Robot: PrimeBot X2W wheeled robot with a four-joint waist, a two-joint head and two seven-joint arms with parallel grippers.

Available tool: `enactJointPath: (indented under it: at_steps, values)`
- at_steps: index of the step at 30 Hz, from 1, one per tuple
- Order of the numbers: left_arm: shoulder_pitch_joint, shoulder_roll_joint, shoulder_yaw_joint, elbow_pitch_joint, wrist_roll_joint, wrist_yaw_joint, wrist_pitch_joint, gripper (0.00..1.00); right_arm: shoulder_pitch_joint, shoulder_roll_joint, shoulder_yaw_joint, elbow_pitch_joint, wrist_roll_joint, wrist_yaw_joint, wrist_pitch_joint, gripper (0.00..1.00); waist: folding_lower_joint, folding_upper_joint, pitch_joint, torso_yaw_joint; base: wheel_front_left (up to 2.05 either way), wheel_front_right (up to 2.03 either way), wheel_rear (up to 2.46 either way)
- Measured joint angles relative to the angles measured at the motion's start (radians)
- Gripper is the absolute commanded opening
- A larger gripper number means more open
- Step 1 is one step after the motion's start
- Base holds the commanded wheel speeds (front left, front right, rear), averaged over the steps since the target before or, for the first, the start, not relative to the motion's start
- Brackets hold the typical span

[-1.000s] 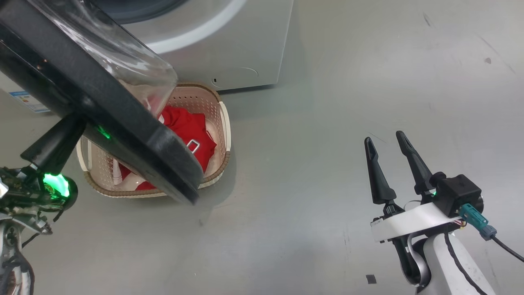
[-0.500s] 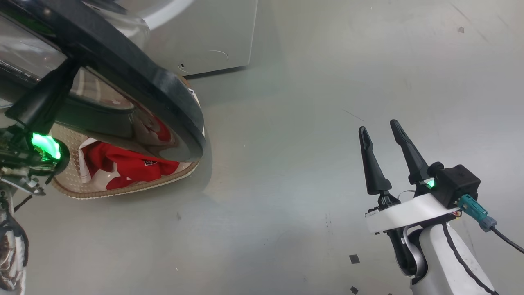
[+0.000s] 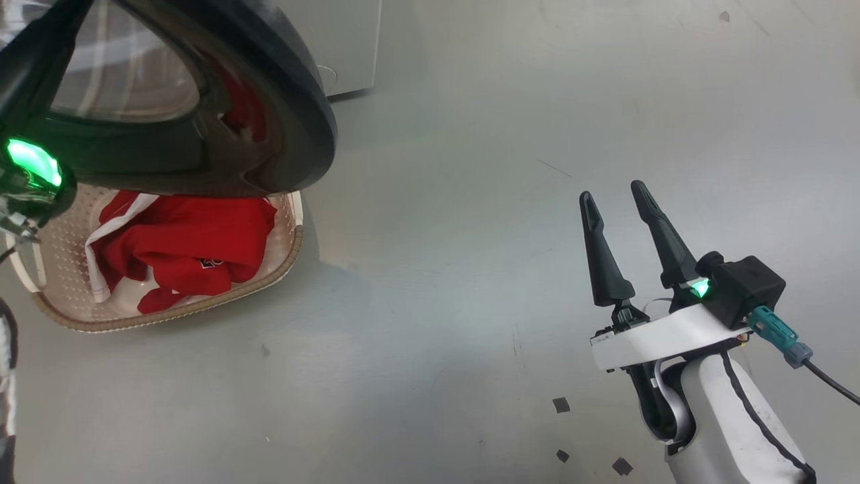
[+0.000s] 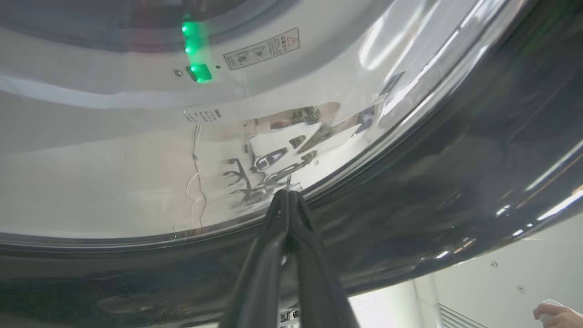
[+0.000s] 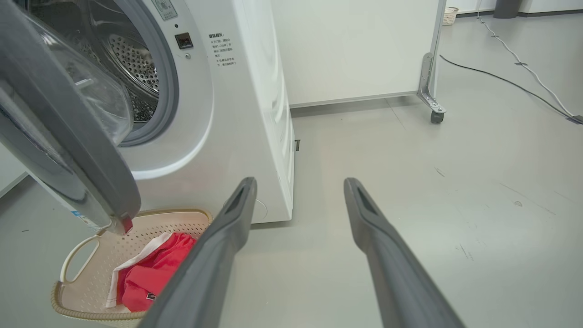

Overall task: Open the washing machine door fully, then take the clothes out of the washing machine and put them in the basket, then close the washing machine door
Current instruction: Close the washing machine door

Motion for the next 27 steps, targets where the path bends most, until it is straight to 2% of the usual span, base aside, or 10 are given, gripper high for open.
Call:
enactJointPath:
  at_steps: [9, 21, 27]
  values:
    - [-0.100, 0.007, -0.013, 0.064, 0.050, 0.014, -0.031, 0.00, -0.019, 0.000, 0.012, 0.000, 0.010, -0.001, 0.000, 1.00, 0.0000, 0.0000, 0.020, -0.028, 0.00, 0.00, 0.00]
    - [-0.164, 0.005, -0.026, 0.136, 0.061, 0.013, -0.043, 0.00, -0.028, 0.001, 0.015, 0.004, 0.018, -0.013, 0.000, 1.00, 0.0000, 0.0000, 0.025, -0.040, 0.00, 0.00, 0.00]
    - [-0.165, -0.026, -0.026, 0.171, 0.060, -0.027, -0.043, 0.00, -0.029, 0.001, -0.006, 0.010, 0.017, -0.019, 0.000, 1.00, 0.0000, 0.0000, 0.017, -0.024, 0.00, 0.00, 0.00]
